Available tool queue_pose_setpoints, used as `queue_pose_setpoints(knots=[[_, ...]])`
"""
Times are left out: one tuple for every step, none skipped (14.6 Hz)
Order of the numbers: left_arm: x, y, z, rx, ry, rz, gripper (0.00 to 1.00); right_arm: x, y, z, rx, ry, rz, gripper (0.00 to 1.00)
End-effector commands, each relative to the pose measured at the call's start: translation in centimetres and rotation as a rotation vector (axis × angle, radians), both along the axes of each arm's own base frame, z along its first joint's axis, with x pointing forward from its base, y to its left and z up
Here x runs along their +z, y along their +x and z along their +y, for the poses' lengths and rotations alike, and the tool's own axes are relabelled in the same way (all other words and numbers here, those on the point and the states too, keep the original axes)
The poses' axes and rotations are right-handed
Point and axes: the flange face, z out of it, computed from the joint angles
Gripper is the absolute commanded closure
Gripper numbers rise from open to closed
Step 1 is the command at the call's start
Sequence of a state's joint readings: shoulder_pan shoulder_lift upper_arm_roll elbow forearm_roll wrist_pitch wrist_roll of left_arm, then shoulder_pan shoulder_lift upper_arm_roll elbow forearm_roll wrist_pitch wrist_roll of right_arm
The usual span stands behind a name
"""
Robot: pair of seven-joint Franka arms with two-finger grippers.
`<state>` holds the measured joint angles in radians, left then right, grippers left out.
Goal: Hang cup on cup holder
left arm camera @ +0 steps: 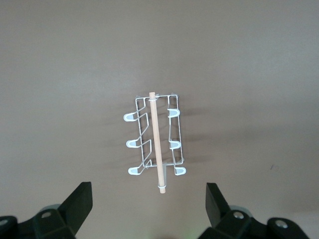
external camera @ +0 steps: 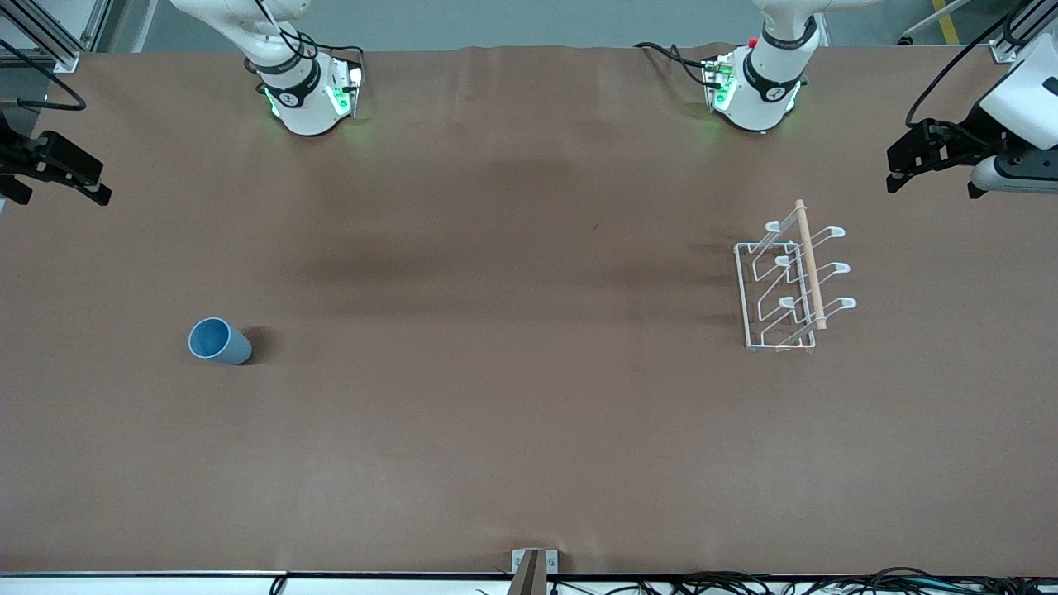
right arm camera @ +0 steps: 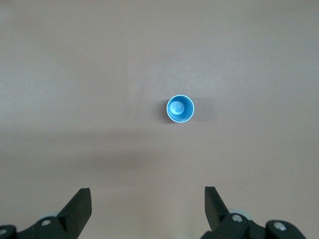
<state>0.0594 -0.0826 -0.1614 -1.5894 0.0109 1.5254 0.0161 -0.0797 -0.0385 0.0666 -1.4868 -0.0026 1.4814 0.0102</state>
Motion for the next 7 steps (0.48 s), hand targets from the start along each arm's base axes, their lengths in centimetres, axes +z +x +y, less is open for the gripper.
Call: queue_pose_setpoints(knots=[[0.69,-0.59,0.14,-0.013,-0.010,0.003,0.00,-0.13,-0.11,-0.08,-0.009,0.010,0.005,0.00],[0.68,-0.61,0.14,-0.014,-0.010,0.005,0.00,-0.15,-0.13,-0.08,-0.009,0.010,0.007,0.00],[0.65,-0.59,0.14,-0.013,-0.010,0.008,0.00,-0.15,-0.13,-0.08,-0.009,0.010,0.007,0.00],[0.62,-0.63,0.07,-0.014,-0.009,0.011,0.00,-0.15,-0.13,-0.08,-0.009,0.010,0.007,0.00],[0.63,-0.62,-0.01,-0.016,-0.010,0.009,0.00,-0.14,-0.11,-0.08,-0.009,0.010,0.005,0.00],[0.63,-0.62,-0.02,-0.019,-0.009,0.009,0.00,-0.14,-0.11,-0.08,-0.009,0.010,0.005,0.00],[0.47,-0.48,-0.01,-0.017,-0.010,0.012,0.00,-0.14,-0.11,-0.08,-0.009,0.010,0.005,0.00]])
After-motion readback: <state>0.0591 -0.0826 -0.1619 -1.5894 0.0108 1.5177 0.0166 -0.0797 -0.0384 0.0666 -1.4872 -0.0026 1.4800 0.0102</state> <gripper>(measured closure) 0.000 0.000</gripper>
